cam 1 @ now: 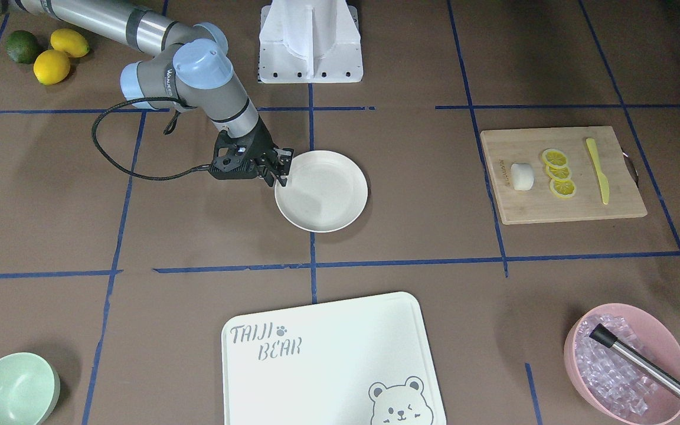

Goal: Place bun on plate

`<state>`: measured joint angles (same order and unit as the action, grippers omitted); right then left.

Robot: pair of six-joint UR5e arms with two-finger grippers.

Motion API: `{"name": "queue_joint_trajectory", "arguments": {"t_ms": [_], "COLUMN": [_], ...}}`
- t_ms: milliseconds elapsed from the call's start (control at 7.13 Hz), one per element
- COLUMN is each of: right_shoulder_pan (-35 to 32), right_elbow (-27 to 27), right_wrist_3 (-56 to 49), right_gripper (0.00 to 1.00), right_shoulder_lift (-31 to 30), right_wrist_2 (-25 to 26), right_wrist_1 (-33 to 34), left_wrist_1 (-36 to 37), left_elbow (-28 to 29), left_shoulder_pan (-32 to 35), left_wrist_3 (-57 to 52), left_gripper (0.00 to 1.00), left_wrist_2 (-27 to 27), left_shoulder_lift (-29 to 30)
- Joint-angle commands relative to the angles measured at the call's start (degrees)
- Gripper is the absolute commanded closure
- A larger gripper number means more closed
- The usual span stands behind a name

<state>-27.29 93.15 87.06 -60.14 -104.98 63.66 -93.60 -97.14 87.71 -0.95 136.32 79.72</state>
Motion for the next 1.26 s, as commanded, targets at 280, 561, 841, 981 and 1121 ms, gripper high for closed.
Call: {"name": "queue_joint_trajectory", "arguments": {"t_ms": [280,561,841,981,1121], "right_shoulder_pan": [-6.08,-14.59,-24.25,-28.57,-33.57], "right_elbow": [7.92,7.40,7.31,7.31,7.22], "right_wrist_3": [-13.33,-26.00,-44.85,-55.40,-65.08], "right_gripper": [0.00,0.00,0.00,0.00,0.00], "right_shoulder_lift": [0.28,-0.42,-2.17,-4.44,-8.20], "right_wrist_2": [-4.50,-10.48,-13.31,-13.32,-13.76], "right_wrist_1": [20.75,25.78,34.81,37.30,37.58], "left_wrist_1": [0.00,0.00,-0.09,-0.09,-0.09], "left_elbow": [-0.24,-0.15,-0.33,-0.24,-0.42], "left_shoulder_pan": [0.00,0.00,0.00,0.00,0.00], "left_wrist_3": [0.07,-0.02,-0.02,-0.02,-0.11], "left_gripper": [0.00,0.00,0.00,0.00,0.00], "left_wrist_2": [0.00,0.00,-0.09,-0.17,-0.18], "left_shoulder_lift": [0.00,-0.09,0.00,0.00,0.00]}}
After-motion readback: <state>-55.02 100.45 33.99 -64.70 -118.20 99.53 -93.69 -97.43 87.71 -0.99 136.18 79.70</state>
